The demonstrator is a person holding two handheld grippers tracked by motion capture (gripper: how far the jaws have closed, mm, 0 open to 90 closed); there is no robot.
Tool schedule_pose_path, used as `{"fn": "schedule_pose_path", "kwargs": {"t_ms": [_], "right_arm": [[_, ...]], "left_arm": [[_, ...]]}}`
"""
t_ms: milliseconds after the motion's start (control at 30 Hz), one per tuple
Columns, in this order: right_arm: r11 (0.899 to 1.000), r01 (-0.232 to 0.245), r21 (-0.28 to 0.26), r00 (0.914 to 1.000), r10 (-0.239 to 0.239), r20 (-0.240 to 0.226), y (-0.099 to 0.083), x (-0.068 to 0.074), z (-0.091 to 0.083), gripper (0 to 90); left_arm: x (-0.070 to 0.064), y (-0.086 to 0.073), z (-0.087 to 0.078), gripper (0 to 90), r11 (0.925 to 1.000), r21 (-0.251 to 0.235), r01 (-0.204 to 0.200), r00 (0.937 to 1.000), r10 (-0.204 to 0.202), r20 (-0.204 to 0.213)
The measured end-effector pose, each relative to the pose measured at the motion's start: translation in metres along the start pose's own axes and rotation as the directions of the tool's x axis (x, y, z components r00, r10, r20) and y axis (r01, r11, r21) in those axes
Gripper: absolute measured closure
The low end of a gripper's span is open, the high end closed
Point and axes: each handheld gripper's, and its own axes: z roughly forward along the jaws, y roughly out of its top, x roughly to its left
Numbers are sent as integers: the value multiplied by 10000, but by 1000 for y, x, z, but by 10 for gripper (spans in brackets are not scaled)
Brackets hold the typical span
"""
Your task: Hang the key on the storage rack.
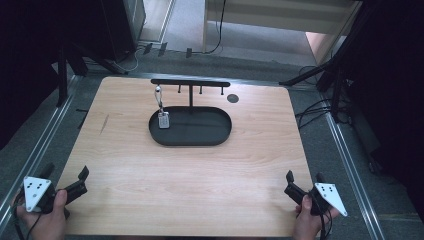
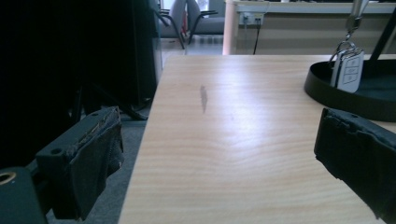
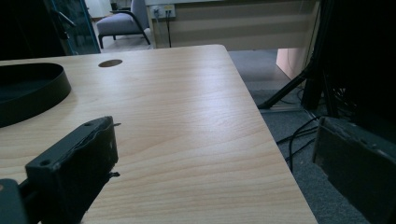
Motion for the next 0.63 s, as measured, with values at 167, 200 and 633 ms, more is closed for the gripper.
{"fn": "schedule_pose_path", "kwargs": {"t_ms": [167, 200, 633], "right_arm": [[9999, 111, 5, 9999, -111, 6, 0, 1, 0, 0], [9999, 162, 32, 9999, -162, 25, 0, 2, 0, 0], [9992, 392, 49, 9991, -392, 131, 0, 4, 1, 0]], "left_arm": [[8, -5, -7, 18, 9998, -165, -62, 10000, 61, -56], [8, -6, -7, 18, 9997, -226, -71, 10000, 70, -43], [13, -7, -9, 18, 9988, -475, 77, 9955, -31, 950]]}}
